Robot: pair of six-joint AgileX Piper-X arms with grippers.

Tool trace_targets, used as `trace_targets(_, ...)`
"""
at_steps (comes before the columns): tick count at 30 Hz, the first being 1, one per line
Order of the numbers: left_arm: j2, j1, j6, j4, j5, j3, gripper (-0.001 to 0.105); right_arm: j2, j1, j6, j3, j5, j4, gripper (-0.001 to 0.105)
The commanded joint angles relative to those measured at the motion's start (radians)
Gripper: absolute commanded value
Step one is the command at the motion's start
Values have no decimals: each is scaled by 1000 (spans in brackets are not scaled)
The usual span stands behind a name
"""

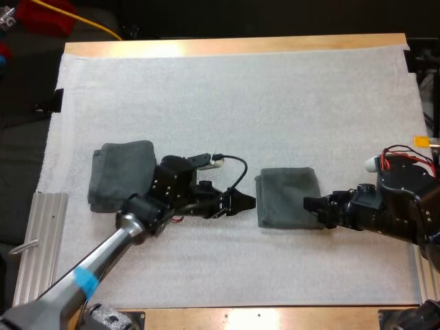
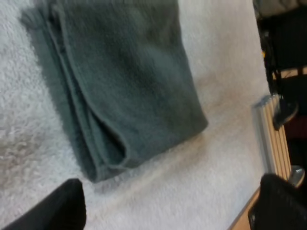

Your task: Pick towel from pile, fold and stack

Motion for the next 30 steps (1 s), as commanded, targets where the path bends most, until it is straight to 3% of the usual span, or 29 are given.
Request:
trace_targets(1,16,-6,-15,-29,-16,0,71,-5,2,1,-2,-8,1,67)
trace_targets(9,171,-10,-73,-123,-20,-9,71,-5,2,1,-2,-8,1,67)
trace_targets(22,369,-56,-79,-68,-30,-150,71,-5,2,3,-2,-8,1,67)
trace_targets(30,421,-124,-79,8,-129,-207,71,-5,2,3,-2,-8,1,67)
